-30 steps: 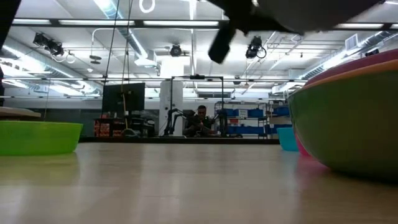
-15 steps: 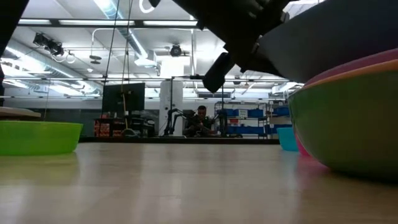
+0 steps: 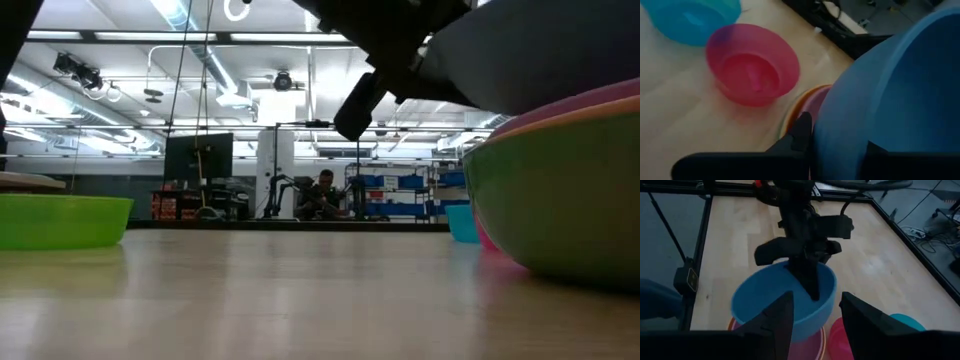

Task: Nest bowls inside each other
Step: Stack the light blue bowl on top of the pink bowl

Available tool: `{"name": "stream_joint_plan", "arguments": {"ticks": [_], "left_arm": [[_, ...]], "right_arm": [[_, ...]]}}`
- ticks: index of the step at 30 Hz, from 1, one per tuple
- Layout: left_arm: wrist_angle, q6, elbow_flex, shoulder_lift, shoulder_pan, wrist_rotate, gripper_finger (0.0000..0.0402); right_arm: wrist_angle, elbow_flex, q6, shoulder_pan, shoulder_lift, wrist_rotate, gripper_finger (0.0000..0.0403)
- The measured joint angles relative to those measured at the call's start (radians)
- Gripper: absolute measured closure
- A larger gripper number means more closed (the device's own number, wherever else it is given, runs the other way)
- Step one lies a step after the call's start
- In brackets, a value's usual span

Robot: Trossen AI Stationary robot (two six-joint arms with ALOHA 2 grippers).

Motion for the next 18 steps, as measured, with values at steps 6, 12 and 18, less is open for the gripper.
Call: {"name": "stream_joint_plan", "arguments": {"ticks": [6,12,18], "left_arm": [[0.002,-0.005,0.0,0.0,-0.012,0.025,0.0358],[-0.004,-0.02,0.0,0.0,-0.016,0.036,0.0346],[-0.002,-0.021,0.0,0.0,-0.016,0.052,0.0294]], "right_arm": [[0.0,0.0,0.007,0.0,0.0,-0.005,0.0251],[0.001,0.0,0.023,-0.016,0.0,-0.031,0.0251],[0.0,0.0,0.016,-0.031,0.0,-0.049,0.0251]]}}
